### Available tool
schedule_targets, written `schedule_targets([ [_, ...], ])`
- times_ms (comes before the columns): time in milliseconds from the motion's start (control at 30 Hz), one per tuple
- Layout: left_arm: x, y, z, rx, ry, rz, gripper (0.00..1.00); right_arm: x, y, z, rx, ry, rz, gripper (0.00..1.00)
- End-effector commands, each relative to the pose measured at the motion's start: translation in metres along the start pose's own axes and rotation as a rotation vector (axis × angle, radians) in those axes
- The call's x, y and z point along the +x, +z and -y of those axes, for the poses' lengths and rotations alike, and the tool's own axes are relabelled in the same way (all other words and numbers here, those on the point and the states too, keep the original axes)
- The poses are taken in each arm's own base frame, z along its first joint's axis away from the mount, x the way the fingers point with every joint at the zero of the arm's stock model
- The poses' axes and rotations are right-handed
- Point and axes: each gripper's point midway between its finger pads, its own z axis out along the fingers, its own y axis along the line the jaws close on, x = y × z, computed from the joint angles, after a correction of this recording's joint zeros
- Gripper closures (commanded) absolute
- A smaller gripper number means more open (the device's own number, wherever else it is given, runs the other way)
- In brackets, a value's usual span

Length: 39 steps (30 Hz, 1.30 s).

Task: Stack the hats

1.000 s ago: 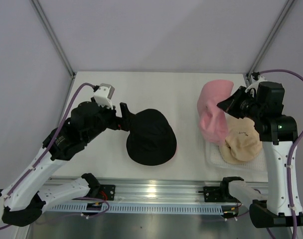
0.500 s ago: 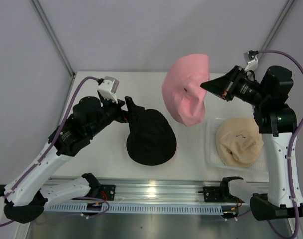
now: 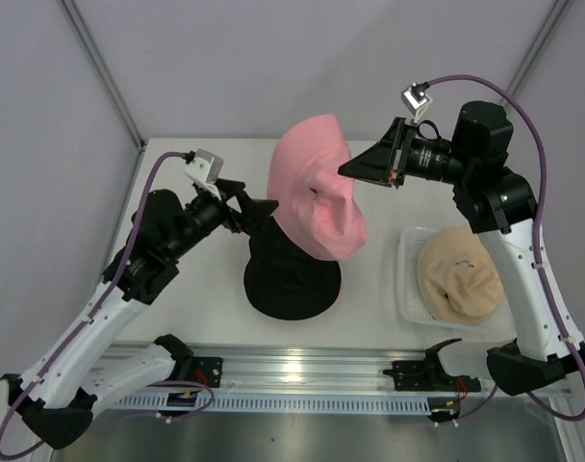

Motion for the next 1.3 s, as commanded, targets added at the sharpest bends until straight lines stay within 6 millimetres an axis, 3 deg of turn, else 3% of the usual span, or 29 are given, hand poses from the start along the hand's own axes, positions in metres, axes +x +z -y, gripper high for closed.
schedule_targets([
  [0,-0.027,-0.002,0.025,0.206,0.083,0.120,0.01,0.002,0.001,-0.030,-0.086,-0.080,-0.019,1.00],
  [67,-0.019,0.001,0.029,0.282,0.086,0.090,0.01,0.002,0.005,-0.030,-0.092,-0.081,-0.033,1.00],
  [133,-0.015,0.007,0.032,0.336,0.068,0.062,0.07,0.004,0.009,-0.029,-0.100,-0.082,-0.045,1.00],
  [233,-0.008,0.007,0.048,0.453,0.042,0.022,0.28,0.003,0.013,-0.024,-0.094,-0.078,-0.052,1.00],
  [300,-0.014,0.007,0.054,0.484,0.028,0.047,0.41,0.003,0.016,-0.020,-0.092,-0.076,-0.060,1.00],
  [367,-0.011,0.010,0.054,0.487,0.008,0.040,0.46,0.003,0.018,-0.018,-0.091,-0.075,-0.063,1.00],
  [467,-0.013,0.013,0.049,0.444,-0.031,0.031,0.76,0.001,0.020,-0.013,-0.070,-0.084,-0.054,1.00],
  [500,-0.016,0.016,0.040,0.381,-0.059,0.036,0.99,-0.001,0.022,-0.007,-0.045,-0.071,-0.046,1.00],
  [633,-0.027,0.002,0.038,0.297,-0.241,0.034,0.99,-0.011,0.026,0.010,0.031,-0.047,0.004,1.00],
  [733,-0.018,-0.010,0.020,0.103,-0.497,-0.029,0.99,-0.025,0.027,0.028,0.127,-0.018,0.072,1.00],
  [833,0.011,-0.031,0.008,-0.020,-0.620,-0.094,0.99,-0.032,0.031,0.046,0.205,-0.007,0.104,1.00],
  [1000,0.041,-0.068,-0.002,-0.140,-0.714,-0.125,0.99,-0.019,0.050,0.077,0.273,0.010,0.045,1.00],
  [1167,0.049,-0.079,0.010,-0.122,-0.819,-0.168,0.99,-0.020,0.073,0.091,0.307,0.015,0.028,1.00],
  [1233,0.082,-0.085,-0.002,-0.219,-0.845,-0.238,0.99,-0.021,0.079,0.091,0.322,-0.013,0.023,1.00],
  [1267,0.083,-0.091,-0.002,-0.221,-0.859,-0.223,0.99,-0.020,0.081,0.098,0.344,-0.008,0.016,1.00],
])
